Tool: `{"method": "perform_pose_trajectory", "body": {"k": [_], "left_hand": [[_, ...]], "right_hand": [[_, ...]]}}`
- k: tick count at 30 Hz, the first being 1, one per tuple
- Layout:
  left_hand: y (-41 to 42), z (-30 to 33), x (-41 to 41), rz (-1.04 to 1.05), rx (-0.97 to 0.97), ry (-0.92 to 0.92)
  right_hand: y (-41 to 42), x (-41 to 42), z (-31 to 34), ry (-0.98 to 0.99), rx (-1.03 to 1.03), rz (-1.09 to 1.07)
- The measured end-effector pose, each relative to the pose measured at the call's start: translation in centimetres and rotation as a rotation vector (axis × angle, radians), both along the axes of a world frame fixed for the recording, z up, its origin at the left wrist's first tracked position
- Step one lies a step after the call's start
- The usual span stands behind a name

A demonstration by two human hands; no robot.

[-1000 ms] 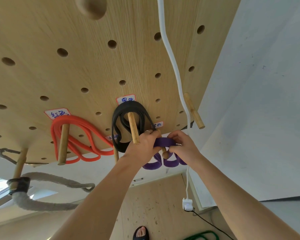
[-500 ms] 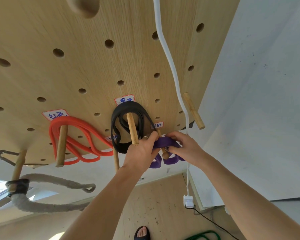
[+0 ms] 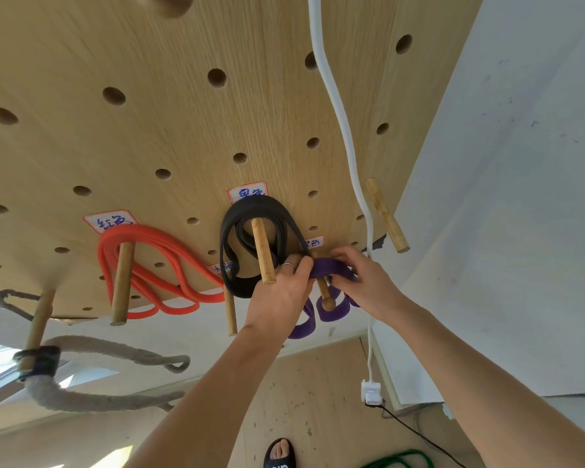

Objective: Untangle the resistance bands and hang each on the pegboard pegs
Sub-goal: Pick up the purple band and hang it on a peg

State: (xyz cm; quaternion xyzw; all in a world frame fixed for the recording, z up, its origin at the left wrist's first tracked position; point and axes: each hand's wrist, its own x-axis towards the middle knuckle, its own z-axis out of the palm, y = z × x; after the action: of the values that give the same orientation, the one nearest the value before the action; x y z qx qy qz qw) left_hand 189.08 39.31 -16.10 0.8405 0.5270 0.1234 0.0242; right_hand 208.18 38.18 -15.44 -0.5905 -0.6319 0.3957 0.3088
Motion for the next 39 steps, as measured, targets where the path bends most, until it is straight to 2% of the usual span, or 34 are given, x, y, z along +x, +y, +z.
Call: {"method": "perform_pose_trajectory", "body": {"k": [6, 12, 15, 24, 28, 32, 39], "left_hand": [[-0.6, -0.6, 0.3, 0.031, -0.027, -0.022], [-0.9, -0.2, 0.4, 0.032, -0.054, -0.158], [-0.8, -0.3, 0.3, 0.032, -0.049, -0.159], [-0.6, 0.5, 1.0, 0.084, -0.08, -0.287], [-0.5, 0.7, 1.2, 0.074, -0.04, -0.281], [-0.4, 0.8, 1.4, 0.07, -0.014, -0.197], [-1.2, 2.4, 1.8, 0.127, -0.081, -0.138]], "right_hand": [[-0.1, 0.1, -0.3, -0.033, 0.0, 0.042], [-0.3, 0.0, -0.4, 0.109, -0.064, -0.048], [-0.5, -0.5, -0.7, 0.194, -0.117, -0.12], [-1.4, -3.0, -3.2, 0.281, -0.094, -0.254], [-1.7, -3.8, -2.7, 0.292, -0.087, -0.296], [-1.6, -4.0, -2.4, 0.273, -0.1, -0.294], [-3.2, -4.1, -1.3, 0.165, -0.028, -0.29]]}}
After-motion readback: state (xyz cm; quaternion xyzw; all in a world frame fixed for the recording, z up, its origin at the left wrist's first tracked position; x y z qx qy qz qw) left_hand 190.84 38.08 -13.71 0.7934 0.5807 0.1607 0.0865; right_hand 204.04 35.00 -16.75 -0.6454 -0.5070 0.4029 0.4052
